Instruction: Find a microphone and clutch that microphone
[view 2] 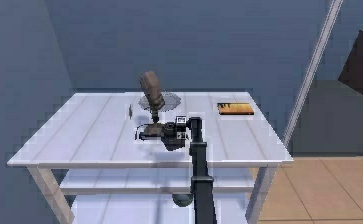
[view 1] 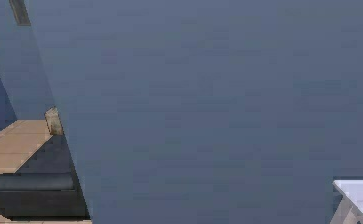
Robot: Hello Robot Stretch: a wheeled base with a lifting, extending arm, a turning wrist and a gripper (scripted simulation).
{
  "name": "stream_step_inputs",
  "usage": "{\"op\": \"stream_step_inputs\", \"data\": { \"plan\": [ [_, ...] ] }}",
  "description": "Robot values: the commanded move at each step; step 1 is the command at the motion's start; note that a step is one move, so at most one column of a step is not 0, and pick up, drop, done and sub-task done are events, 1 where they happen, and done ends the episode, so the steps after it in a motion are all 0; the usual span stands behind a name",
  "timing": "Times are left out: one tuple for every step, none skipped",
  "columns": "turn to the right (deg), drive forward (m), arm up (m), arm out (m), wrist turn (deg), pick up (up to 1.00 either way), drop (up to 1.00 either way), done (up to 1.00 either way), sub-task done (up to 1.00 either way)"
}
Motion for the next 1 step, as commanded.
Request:
{"op": "stream_step_inputs", "data": {
  "plan": [
    [0.0, 0.00, 0.00, 0.00, 0.0, 0.00, 0.00, 1.00, 0.00]
  ]
}}
